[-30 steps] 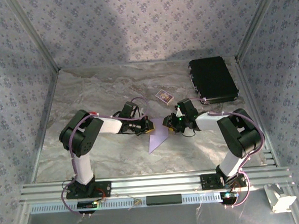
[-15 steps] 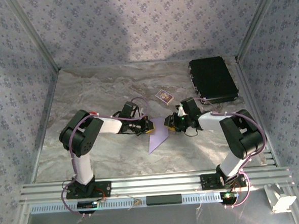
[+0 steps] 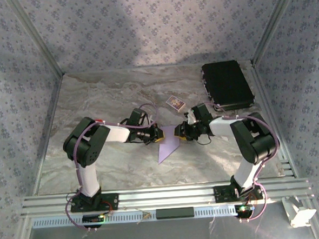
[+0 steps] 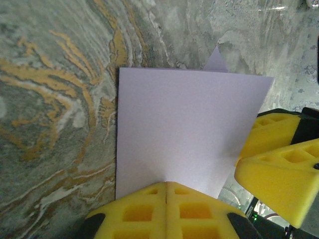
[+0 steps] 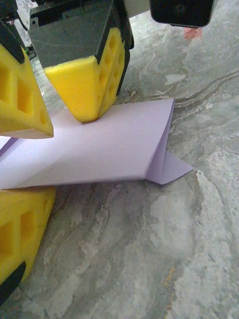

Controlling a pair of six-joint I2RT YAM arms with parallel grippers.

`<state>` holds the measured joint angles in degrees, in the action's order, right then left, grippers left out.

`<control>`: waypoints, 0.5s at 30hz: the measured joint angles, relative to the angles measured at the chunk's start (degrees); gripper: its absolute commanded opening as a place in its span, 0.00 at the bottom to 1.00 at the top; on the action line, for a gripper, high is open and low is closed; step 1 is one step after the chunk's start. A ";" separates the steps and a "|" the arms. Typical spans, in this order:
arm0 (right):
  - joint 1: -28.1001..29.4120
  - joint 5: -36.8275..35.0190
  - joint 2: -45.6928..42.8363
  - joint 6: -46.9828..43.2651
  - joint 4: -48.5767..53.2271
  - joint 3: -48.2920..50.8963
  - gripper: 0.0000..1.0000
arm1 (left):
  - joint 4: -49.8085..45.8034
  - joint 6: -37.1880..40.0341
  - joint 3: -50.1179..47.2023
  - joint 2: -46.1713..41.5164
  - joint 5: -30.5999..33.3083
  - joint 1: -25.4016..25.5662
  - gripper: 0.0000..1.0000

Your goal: Fold a paper plane with a square sheet of paper (pick it up from the middle)

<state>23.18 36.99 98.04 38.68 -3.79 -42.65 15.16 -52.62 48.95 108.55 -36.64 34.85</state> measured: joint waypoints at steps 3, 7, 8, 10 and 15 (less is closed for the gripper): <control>-0.20 0.79 0.07 -0.61 0.09 -0.07 0.26 | 0.00 0.00 0.00 0.00 0.00 0.00 0.03; -0.42 2.86 0.70 -2.21 -0.24 -0.24 0.24 | 0.04 0.00 0.00 0.00 -0.09 0.00 0.03; -0.50 3.50 0.85 -2.36 -0.39 -0.24 0.24 | 0.07 0.00 0.00 0.00 -0.15 0.00 0.03; -0.87 4.76 1.01 -2.69 -0.74 -0.24 0.24 | 0.07 0.00 0.00 0.00 -0.20 -0.04 0.03; -2.21 7.13 1.03 -3.41 -1.75 -0.24 0.25 | 0.09 -0.02 0.00 0.00 -0.22 -0.20 0.03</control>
<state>20.97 44.12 99.07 35.27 -5.54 -42.89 15.25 -52.64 48.95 108.55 -36.86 34.65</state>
